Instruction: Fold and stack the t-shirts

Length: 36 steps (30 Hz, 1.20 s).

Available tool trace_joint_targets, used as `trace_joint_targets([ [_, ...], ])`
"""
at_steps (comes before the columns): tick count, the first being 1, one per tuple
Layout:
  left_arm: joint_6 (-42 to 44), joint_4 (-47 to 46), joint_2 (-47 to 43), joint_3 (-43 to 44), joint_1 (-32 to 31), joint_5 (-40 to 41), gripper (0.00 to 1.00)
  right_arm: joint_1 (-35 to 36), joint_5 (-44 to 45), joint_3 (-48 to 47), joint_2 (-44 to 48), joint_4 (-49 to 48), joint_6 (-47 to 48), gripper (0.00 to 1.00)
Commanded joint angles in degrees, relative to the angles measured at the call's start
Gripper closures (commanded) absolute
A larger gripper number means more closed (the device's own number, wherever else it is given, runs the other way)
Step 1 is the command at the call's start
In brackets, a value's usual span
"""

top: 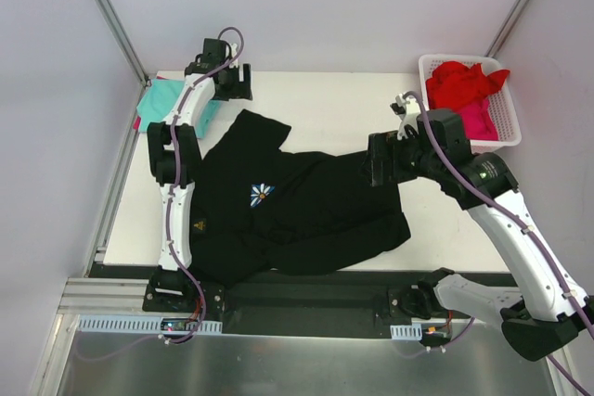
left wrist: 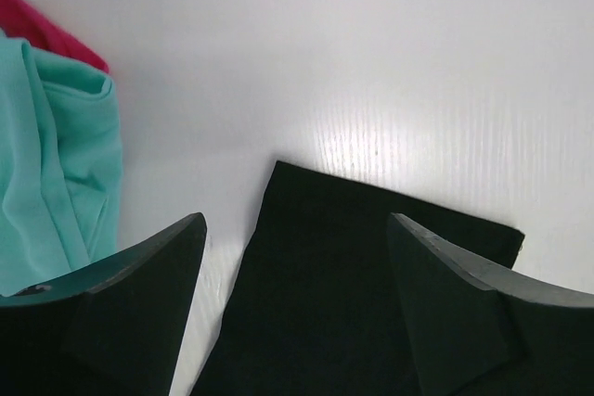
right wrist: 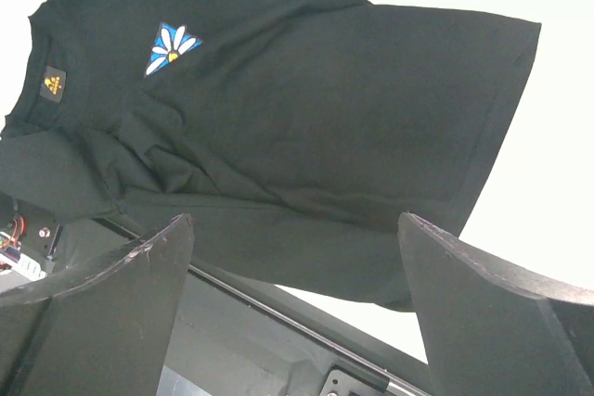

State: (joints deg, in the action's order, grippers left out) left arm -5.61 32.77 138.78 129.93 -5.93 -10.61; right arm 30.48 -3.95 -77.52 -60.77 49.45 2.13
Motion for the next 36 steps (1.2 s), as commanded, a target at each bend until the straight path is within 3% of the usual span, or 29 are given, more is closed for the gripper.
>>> trace_joint_targets([
  [1,-1.51,-3.42,2.97,3.39,0.22,-2.31,0.22,0.55,-2.03,0.44,1.80,-1.64,-0.37,0.05],
  [27,-0.19,4.40,3.69,2.44,0.31,1.12,0.26,2.30,-2.38,-0.53,2.41,-1.11,-1.16,0.06],
  [36,-0.11,6.95,5.53,4.45,0.31,-5.63,0.31,2.48,-2.12,-0.53,4.00,-0.85,-1.08,0.06],
])
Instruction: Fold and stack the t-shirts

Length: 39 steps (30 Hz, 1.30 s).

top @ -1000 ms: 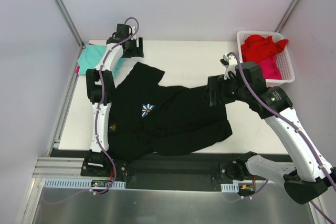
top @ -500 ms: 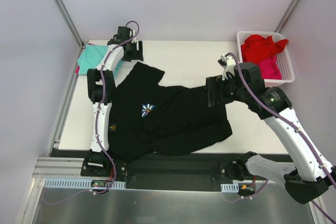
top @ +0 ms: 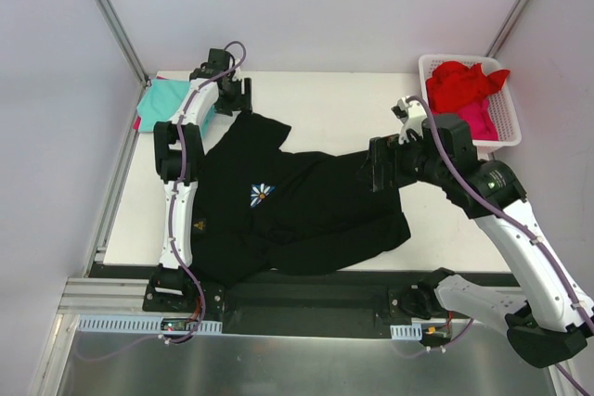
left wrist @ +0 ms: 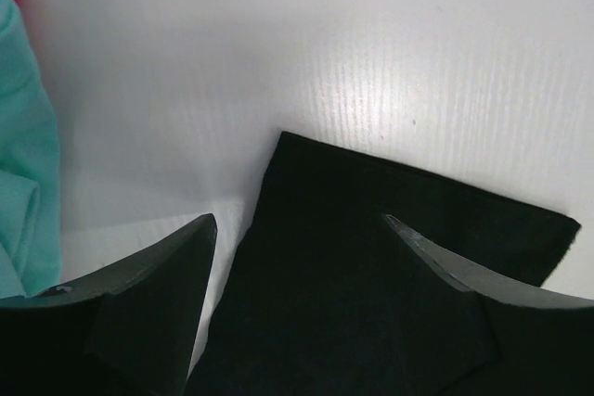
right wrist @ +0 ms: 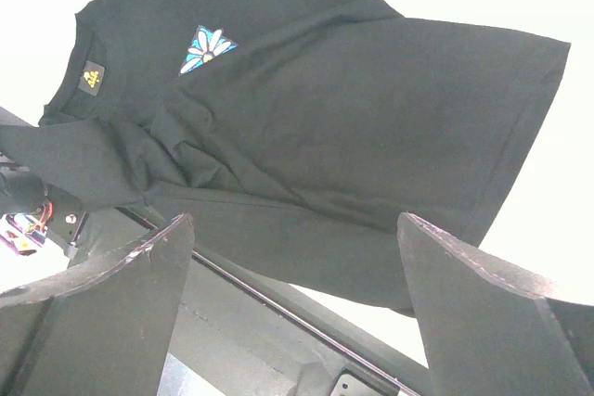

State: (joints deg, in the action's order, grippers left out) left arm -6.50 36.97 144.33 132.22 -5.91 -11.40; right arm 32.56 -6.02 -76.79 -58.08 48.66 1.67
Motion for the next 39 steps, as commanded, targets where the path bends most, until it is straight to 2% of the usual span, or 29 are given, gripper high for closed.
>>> trace_joint_targets([
  [1,0.70,2.76,0.25,2.34,0.29,-5.64,0.32,0.32,-0.13,-1.34,1.39,0.11,-0.70,0.06],
  [13,-2.28,2.93,2.97,5.06,0.55,-11.01,0.32,0.40,0.22,-2.13,2.19,1.17,-0.71,0.06],
  [20,-2.99,2.67,3.50,6.12,0.64,-9.62,0.36,0.40,0.31,-2.83,2.54,1.70,-0.27,0.06],
  [28,-0.18,2.49,-1.25,5.15,0.90,-4.86,0.29,0.58,-1.10,-1.78,1.48,0.38,-0.97,0.06],
  [31,-1.05,1.79,-0.72,5.68,1.34,-6.09,0.26,0.75,-1.18,-1.78,1.57,0.20,-0.88,0.06],
  [39,-3.43,-1.28,-1.33,5.15,1.87,-8.73,0.26,0.84,-1.10,-2.66,0.78,1.08,-0.35,0.06],
])
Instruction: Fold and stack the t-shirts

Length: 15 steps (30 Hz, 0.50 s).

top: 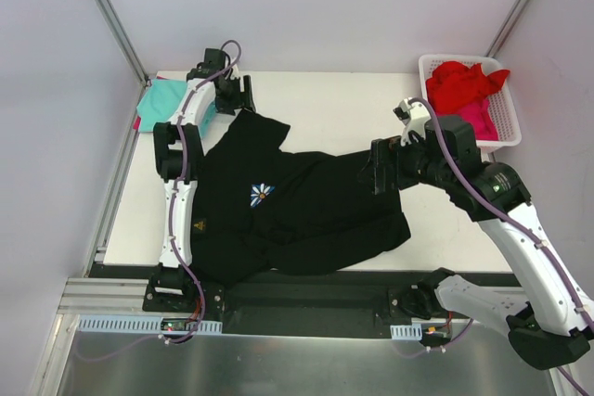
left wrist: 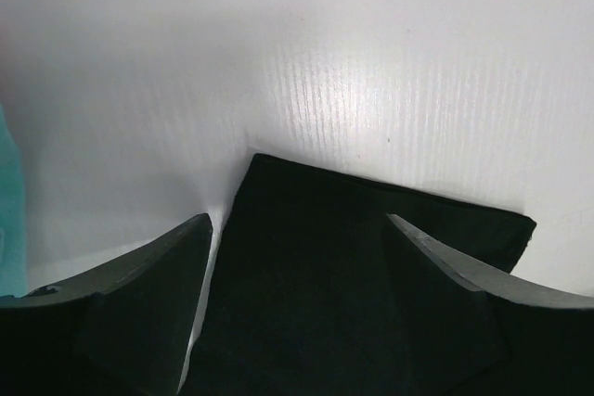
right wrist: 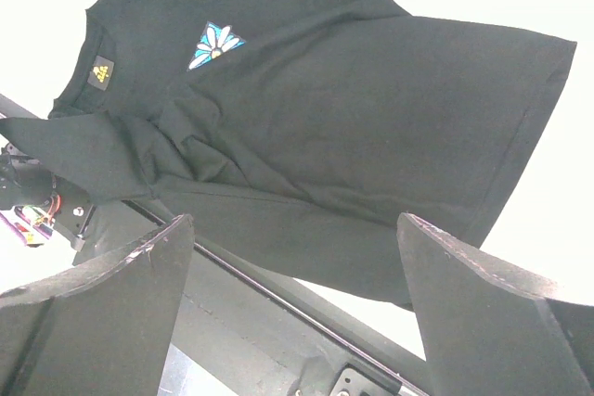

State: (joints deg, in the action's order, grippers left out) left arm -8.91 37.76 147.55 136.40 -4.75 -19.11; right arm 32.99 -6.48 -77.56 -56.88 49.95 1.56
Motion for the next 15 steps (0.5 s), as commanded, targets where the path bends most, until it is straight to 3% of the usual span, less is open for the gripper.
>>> trace_joint_targets([
  [1,-0.94,-2.16,-4.55,0.97,0.71,-0.84,0.26,0.49,-0.64,-1.98,-0.60,-0.21,-0.16,0.06],
  [8,-2.17,-2.08,-7.00,-7.27,0.36,-3.56,0.28,0.49,-1.78,-1.81,-0.86,-1.79,-0.77,0.06],
  [11,0.20,-2.69,-6.92,-6.50,-0.25,-0.67,0.27,0.67,-2.92,-3.03,-1.47,-0.92,-0.77,0.06],
  [15,-0.23,-3.39,-4.46,-2.46,0.09,-2.67,0.30,1.11,-2.22,-4.18,-0.69,0.49,-0.42,0.07],
])
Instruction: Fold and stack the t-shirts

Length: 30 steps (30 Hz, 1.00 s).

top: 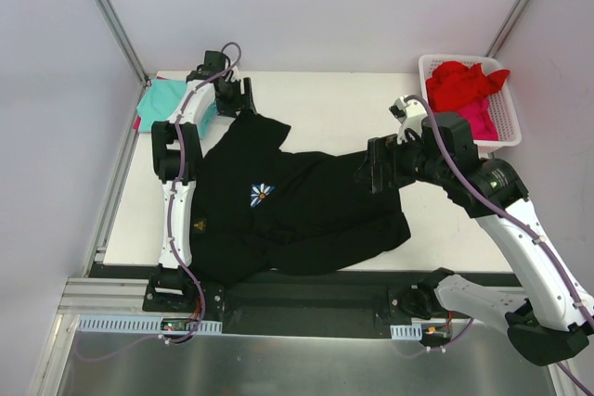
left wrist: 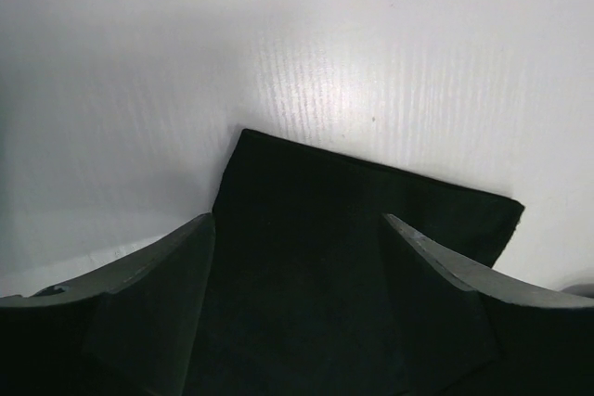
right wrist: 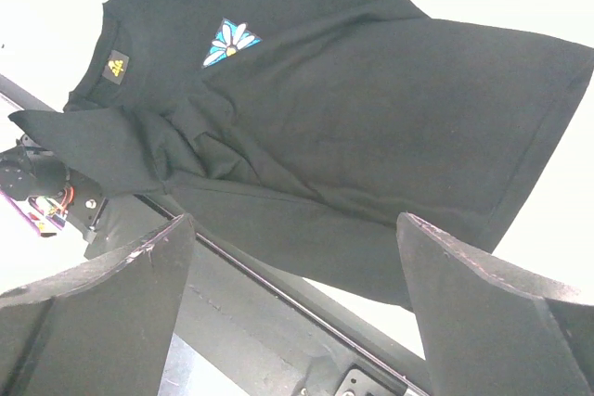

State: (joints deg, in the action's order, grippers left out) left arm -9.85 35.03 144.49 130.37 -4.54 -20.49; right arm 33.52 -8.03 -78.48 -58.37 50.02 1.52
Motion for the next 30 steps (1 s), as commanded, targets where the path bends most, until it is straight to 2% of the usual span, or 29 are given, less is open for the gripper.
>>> trace_joint_targets([
  [1,-0.43,-0.66,-0.88,4.45,-0.04,-2.35,0.31,0.58,-0.32,-3.43,1.06,0.60,-0.38,0.07],
  [6,-4.30,-1.54,1.06,4.20,0.14,-6.93,0.46,0.50,-0.14,-3.79,1.07,0.87,0.06,0.07],
  [9,-3.52,-2.15,0.54,3.32,0.14,-5.62,0.52,0.50,-0.58,-3.35,0.45,0.96,-0.03,0.07],
  [12,-2.20,-2.33,0.27,3.23,0.49,-4.74,0.50,0.50,-0.40,-2.82,0.54,0.78,0.06,0.07],
  [15,-0.62,-2.50,-0.08,3.58,0.76,-1.93,0.35,0.50,-0.93,-2.65,0.89,0.78,0.24,0.08],
  [19,-0.26,-2.68,0.79,5.51,1.28,-1.13,0.31,0.58,-1.20,-2.03,0.89,0.78,0.59,0.07],
  [27,-6.48,-2.86,3.17,6.05,2.95,-6.65,0.27,0.50,-1.90,-1.94,-0.52,-0.01,0.50,0.07],
  [30,-9.91,-2.95,4.84,6.04,3.74,-9.47,0.34,0.58,-2.51,-2.73,-0.96,-0.10,0.41,0.07],
])
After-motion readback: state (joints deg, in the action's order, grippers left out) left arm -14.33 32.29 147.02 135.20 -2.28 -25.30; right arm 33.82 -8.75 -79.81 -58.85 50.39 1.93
